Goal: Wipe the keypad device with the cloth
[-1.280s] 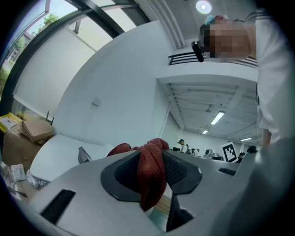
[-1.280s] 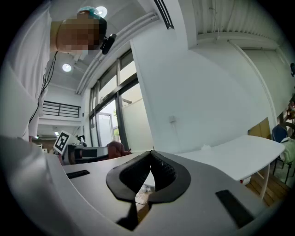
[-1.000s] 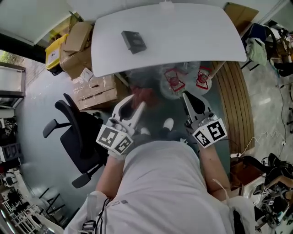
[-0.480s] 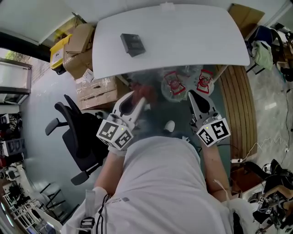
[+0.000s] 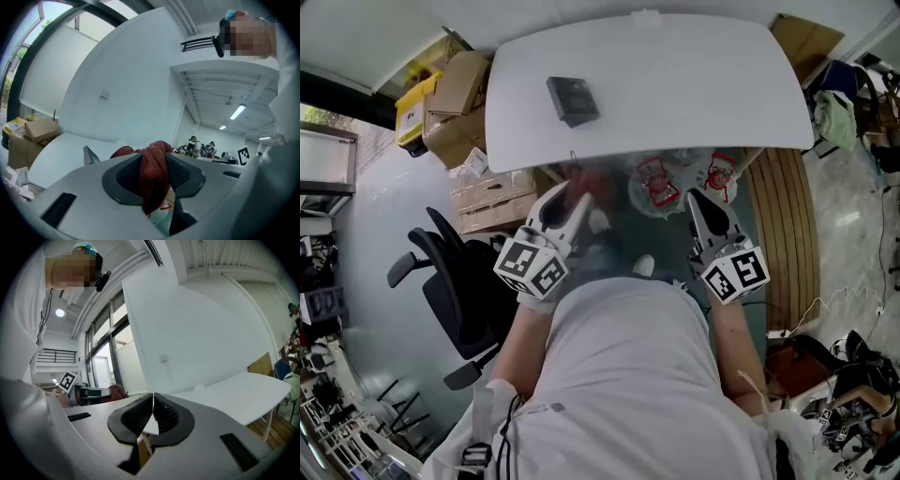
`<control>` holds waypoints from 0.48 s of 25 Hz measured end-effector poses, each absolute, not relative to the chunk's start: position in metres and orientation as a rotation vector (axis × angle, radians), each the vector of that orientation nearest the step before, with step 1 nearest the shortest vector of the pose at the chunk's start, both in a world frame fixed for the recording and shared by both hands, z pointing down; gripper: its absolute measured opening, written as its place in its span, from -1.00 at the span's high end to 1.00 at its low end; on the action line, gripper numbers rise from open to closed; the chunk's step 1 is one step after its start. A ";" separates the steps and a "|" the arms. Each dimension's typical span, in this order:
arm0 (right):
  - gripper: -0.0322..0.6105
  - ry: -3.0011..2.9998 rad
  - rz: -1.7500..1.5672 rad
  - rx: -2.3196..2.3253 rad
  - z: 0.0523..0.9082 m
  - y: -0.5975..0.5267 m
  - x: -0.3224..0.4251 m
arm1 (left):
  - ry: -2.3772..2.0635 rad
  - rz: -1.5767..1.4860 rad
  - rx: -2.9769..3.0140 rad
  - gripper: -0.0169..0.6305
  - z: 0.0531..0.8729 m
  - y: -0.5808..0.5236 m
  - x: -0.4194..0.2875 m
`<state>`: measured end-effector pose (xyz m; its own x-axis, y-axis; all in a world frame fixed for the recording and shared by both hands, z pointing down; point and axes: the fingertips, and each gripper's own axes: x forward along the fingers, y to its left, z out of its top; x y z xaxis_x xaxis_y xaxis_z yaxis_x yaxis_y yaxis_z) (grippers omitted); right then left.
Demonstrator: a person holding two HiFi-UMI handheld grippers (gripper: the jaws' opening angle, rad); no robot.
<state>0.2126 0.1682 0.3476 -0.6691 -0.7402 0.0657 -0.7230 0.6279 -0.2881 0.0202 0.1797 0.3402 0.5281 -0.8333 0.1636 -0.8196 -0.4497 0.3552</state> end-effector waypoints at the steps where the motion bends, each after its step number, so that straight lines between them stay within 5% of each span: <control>1: 0.82 2.791 -0.459 -1.256 0.348 0.163 0.210 | -1.365 -0.065 2.369 0.54 0.341 0.170 0.016; 12: 0.81 2.959 -0.490 -1.243 0.351 0.067 0.118 | -1.474 -0.157 2.270 0.54 0.320 0.035 -0.094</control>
